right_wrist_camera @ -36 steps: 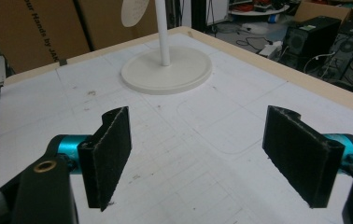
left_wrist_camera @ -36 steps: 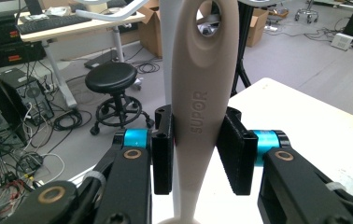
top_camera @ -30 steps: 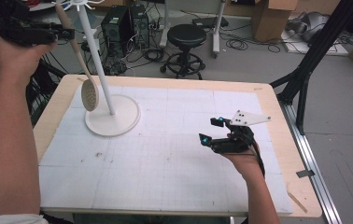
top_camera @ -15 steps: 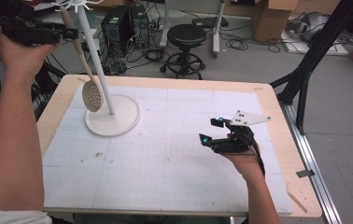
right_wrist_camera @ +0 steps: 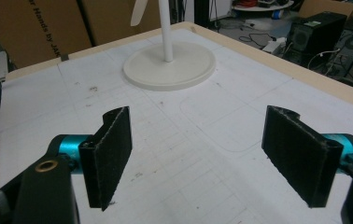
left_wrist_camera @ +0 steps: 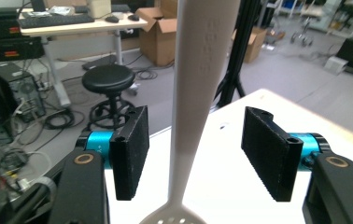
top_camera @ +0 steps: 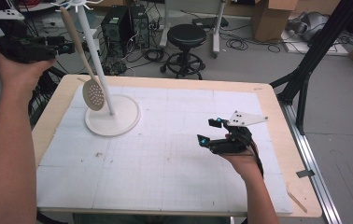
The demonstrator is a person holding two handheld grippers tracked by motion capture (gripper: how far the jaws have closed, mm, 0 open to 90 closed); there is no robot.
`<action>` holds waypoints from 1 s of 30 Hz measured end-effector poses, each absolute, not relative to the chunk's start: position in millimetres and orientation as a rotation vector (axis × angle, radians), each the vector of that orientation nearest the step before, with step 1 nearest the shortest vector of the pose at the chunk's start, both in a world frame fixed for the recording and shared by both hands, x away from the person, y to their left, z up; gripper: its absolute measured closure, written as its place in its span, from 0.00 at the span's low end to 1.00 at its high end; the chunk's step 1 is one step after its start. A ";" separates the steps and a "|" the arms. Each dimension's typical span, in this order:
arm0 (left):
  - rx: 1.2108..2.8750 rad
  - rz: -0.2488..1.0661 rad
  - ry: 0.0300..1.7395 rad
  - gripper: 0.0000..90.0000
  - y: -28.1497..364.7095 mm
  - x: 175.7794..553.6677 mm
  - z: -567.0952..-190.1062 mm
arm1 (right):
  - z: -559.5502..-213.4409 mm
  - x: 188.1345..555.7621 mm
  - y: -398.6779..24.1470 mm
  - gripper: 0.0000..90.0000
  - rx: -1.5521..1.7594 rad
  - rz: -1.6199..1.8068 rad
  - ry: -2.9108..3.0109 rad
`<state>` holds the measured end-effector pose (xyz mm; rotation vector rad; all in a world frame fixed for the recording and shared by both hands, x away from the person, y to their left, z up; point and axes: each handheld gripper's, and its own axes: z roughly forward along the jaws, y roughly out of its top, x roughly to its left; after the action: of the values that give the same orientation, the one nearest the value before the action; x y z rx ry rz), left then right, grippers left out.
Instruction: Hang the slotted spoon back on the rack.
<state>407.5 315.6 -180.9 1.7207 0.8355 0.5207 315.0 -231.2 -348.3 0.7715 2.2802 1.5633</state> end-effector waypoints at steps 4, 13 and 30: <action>1.761 0.537 0.830 0.42 312.0 402.9 -180.9 | -347.6 314.8 -230.3 0.26 0.767 1.594 2.275; 1.787 0.546 0.791 0.39 307.3 383.5 -195.9 | -347.2 314.1 -230.9 0.26 0.767 1.585 2.268; 1.783 0.473 0.647 0.23 286.1 351.5 -228.9 | -347.7 314.3 -230.4 0.26 0.775 1.590 2.273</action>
<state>351.5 286.1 -228.9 1.7827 0.6468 0.4730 314.3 -230.4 -347.7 0.7747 2.2729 1.5898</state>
